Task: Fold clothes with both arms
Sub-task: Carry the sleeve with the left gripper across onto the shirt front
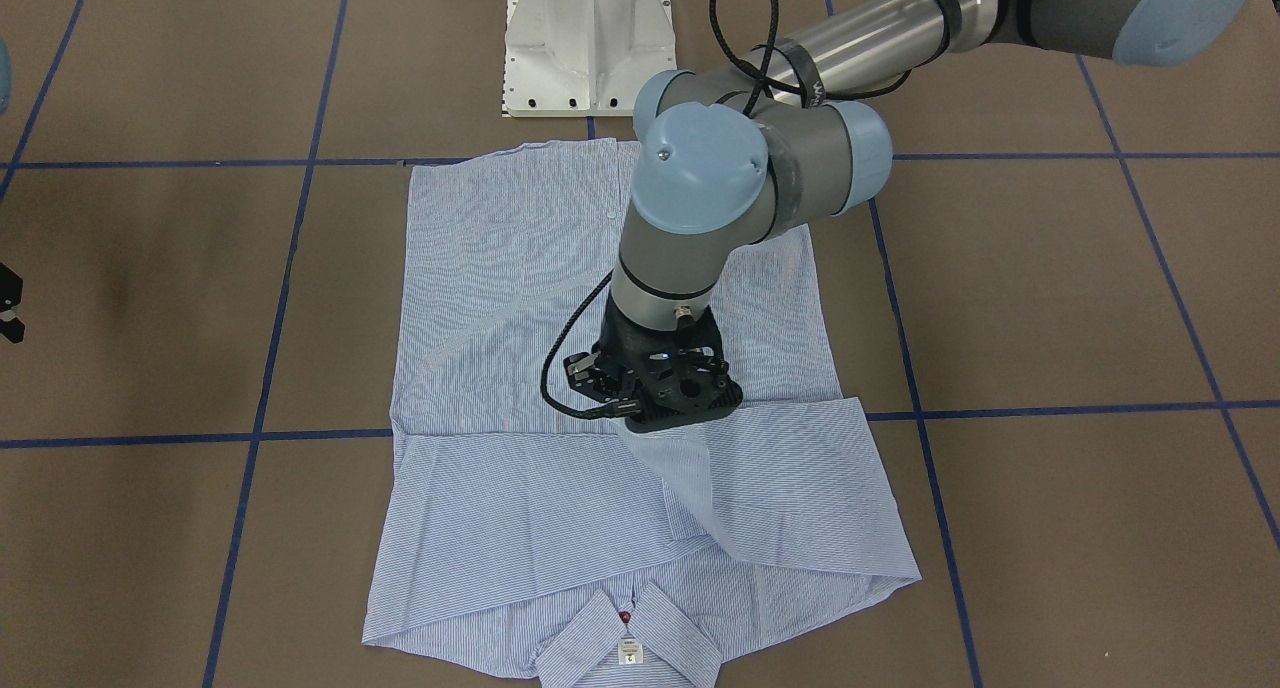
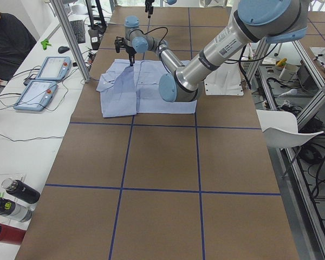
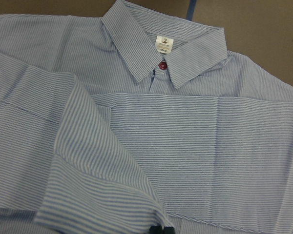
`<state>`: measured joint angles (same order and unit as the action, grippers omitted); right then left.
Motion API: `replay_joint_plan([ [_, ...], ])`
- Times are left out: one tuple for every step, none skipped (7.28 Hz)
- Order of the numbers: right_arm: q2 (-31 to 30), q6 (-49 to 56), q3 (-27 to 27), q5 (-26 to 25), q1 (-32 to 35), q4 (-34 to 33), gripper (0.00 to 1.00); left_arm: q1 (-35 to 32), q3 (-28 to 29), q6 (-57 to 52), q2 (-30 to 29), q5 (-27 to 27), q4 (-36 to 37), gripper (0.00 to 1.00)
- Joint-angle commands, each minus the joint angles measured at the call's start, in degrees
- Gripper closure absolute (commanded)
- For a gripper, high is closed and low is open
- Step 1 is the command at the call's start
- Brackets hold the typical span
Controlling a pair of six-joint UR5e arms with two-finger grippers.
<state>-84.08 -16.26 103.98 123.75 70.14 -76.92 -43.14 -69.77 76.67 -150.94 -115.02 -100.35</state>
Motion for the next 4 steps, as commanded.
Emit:
replay_joint_plan([
  [-0.03,0.00,-0.01,0.00,0.00,-0.07,0.00,2.08,1.39,2.34,-2.68,0.49,-0.37,1.00],
  [-0.03,0.00,-0.10,0.00,0.00,-0.07,0.00,3.84,1.91,2.34,-2.69,2.67,-0.63,1.00],
  [-0.03,0.00,-0.10,0.00,0.00,-0.07,0.00,5.16,2.26,2.34,-2.43,3.39,-1.68,1.00],
  [-0.03,0.00,-0.27,0.00,0.00,-0.07,0.00,5.52,3.66,2.26,-2.60,3.39,-3.43,0.40],
])
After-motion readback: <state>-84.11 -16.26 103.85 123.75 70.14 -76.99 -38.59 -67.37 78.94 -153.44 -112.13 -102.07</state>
